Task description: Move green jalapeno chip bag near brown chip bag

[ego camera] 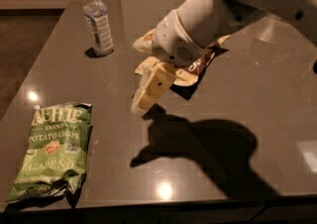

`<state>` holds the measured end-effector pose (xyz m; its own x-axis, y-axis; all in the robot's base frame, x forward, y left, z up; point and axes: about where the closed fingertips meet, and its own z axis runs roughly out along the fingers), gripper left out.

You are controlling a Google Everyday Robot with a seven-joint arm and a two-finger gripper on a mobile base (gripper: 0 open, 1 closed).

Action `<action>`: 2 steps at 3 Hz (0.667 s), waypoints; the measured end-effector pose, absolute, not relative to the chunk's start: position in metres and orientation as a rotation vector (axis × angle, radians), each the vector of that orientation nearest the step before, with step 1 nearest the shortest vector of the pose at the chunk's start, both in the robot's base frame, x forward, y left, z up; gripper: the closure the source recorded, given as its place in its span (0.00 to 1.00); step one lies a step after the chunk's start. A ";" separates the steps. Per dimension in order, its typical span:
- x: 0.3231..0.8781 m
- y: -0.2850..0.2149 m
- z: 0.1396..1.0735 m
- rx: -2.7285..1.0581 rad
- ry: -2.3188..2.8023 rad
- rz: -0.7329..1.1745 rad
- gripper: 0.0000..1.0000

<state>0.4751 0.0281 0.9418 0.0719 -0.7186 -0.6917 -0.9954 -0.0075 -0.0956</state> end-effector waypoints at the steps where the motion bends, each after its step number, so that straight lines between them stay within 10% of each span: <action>1: 0.456 0.079 0.931 -1.895 1.602 0.638 0.00; 2: 0.435 0.116 0.917 -1.993 1.538 0.650 0.00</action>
Offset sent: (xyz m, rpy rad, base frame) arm -0.0665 0.1347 -0.0478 -0.0733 -0.0230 0.3110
